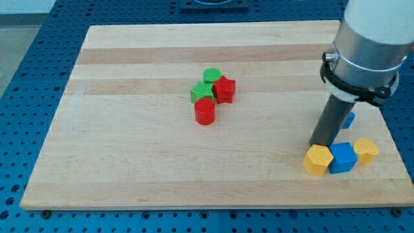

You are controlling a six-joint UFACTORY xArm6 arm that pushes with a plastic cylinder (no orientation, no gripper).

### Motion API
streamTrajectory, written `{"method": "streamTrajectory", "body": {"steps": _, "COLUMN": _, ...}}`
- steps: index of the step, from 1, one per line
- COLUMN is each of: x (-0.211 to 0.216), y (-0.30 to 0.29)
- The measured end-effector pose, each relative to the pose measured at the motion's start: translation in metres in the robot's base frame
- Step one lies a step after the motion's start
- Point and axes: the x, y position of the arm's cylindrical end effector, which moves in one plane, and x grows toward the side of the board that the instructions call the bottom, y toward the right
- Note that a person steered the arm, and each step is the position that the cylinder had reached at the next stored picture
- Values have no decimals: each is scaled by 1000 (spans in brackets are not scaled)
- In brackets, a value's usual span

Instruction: Push the blue triangle parallel to the top of the yellow hexagon

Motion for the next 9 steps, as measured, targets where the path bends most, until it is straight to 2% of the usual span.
{"method": "streamTrajectory", "body": {"steps": 3, "x": 18, "y": 8}}
{"method": "streamTrajectory", "body": {"steps": 4, "x": 7, "y": -18}}
{"method": "streamTrajectory", "body": {"steps": 5, "x": -20, "y": -36}}
{"method": "streamTrajectory", "body": {"steps": 6, "x": -79, "y": -31}}
{"method": "streamTrajectory", "body": {"steps": 7, "x": -123, "y": 2}}
{"method": "streamTrajectory", "body": {"steps": 8, "x": -118, "y": 65}}
{"method": "streamTrajectory", "body": {"steps": 9, "x": -93, "y": 71}}
